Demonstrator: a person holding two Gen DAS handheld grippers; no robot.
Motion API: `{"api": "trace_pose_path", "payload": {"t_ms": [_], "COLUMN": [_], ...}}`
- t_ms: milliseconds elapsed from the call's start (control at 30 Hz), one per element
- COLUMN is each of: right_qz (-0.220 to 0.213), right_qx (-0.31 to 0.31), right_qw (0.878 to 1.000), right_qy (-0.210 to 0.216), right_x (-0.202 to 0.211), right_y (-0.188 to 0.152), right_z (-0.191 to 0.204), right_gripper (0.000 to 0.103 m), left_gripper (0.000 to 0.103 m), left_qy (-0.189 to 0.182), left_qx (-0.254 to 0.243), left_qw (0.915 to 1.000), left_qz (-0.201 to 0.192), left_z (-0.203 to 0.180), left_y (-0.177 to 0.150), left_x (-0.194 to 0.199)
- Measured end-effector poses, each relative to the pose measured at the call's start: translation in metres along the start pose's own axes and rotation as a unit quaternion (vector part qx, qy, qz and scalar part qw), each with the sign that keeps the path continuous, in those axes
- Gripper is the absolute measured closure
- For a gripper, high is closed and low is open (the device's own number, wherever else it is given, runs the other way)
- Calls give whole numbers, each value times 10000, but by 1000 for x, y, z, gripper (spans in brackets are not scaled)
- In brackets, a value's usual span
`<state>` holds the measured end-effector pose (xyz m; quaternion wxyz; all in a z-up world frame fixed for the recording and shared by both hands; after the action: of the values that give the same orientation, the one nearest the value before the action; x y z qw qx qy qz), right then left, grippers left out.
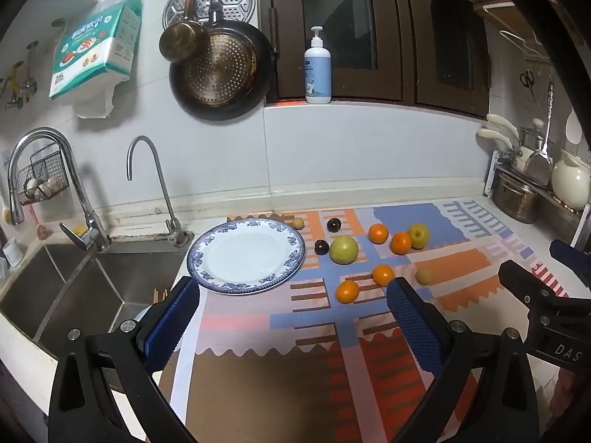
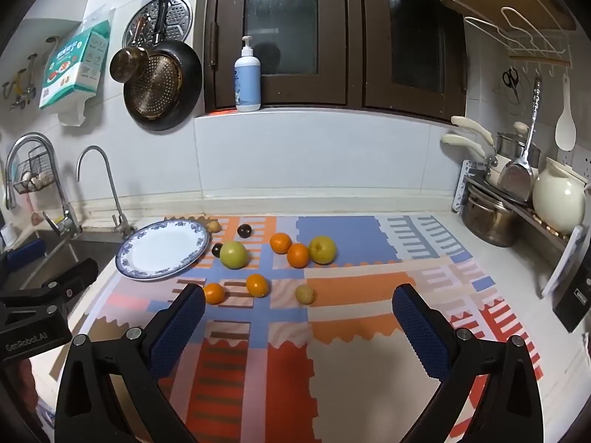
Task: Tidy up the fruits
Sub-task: 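Move both grippers toward the fruits on the mat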
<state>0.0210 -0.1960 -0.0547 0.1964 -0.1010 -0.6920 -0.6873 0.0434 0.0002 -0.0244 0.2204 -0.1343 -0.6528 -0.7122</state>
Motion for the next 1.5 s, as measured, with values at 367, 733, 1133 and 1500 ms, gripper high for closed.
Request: {"api": "trace_pose_path", "payload": {"t_ms": [367,733,1133,1500], "right_qz": [-2,-2,5,89], "right_qx": [-2,8,-3,-26], "right_qw": [10000,10000,10000,9999], "right_qy": [5,16,23,78], "right_x": [1,1,1,-6], "right_y": [1,1,1,-1], "right_z": [2,2,2,-2], "right_gripper": [1,1,1,1], "left_gripper": [0,0,0,0], "left_qy": [-63,-57,-123,-280], "left_qx": [-36,-6,35,82], "left_qw": [10000,10000,9999,9991], "left_qz": [-48,-55,-67,316], "left_z": [6,-5,-11,-15], "left_y": [1,6,5,2], "left_x": [4,1,0,-9]}}
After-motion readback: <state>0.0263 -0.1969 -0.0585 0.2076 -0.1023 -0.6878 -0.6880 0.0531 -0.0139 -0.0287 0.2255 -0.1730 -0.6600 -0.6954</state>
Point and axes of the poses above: each gripper's, at about its wrist camera, not at the fingertips, and x roughly against the way its jaws point, z to its left, y to its top, the point moved 5 cm from there along -x, roughly the way its jaws point, and after that the axes turned 8 degrees about y, right-handed, at the moved point
